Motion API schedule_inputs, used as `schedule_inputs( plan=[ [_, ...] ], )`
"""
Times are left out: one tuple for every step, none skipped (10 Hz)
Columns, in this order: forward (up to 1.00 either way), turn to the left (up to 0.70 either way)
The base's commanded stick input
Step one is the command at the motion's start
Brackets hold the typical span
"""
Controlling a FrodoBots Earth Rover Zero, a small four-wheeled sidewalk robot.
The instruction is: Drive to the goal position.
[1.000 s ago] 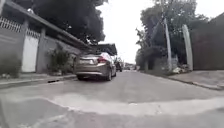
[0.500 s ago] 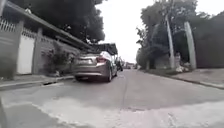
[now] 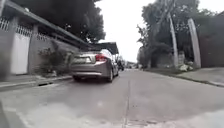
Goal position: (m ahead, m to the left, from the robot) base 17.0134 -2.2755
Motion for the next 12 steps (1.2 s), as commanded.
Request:
schedule_inputs(
  plan=[
    [0.7, -0.35],
    [0.7, -0.35],
    [0.7, -0.35],
    [0.7, -0.35],
    [0.7, -0.35],
    [0.7, -0.35],
    [0.7, -0.35],
    [0.7, -0.35],
    [0.7, -0.35],
    [0.7, -0.35],
    [0.7, -0.35],
    [0.7, -0.35]
  ],
)
